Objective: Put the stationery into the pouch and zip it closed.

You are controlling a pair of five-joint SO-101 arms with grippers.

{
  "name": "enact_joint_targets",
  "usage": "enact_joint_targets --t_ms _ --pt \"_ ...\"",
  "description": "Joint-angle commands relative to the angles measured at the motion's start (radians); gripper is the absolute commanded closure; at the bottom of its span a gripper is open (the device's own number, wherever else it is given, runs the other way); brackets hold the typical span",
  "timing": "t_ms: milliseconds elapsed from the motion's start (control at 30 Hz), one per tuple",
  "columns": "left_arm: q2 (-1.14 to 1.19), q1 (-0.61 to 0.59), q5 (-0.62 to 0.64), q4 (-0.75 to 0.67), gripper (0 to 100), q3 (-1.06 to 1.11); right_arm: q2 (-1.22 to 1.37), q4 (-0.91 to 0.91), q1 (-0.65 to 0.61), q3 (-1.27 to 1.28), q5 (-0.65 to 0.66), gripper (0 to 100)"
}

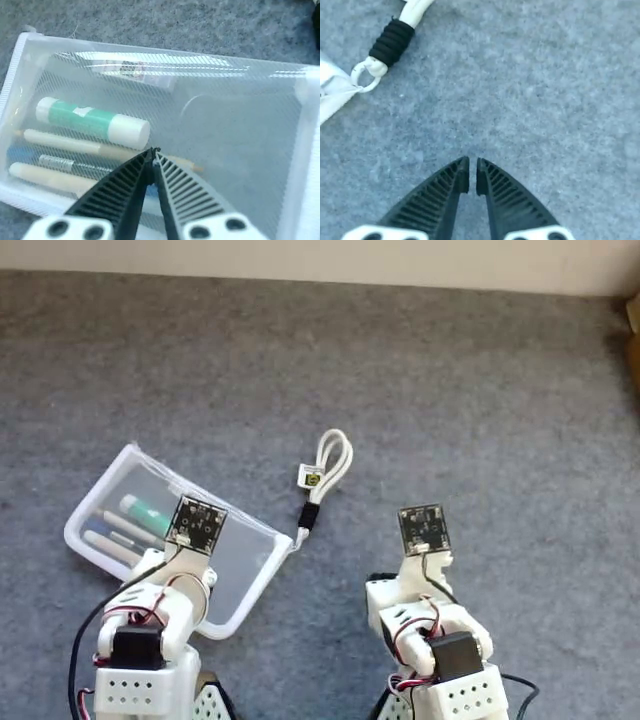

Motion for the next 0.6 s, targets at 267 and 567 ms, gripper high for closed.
enact_joint_targets --t_ms 267,567 --pt "-0.004 0.016 0.009 0.112 99 0.022 -0.008 0.031 -0.005 0.140 -0.002 97.7" --pt "-0.004 0.016 0.195 0.112 99 0.022 -0.008 0.031 -0.005 0.140 -0.002 97.7"
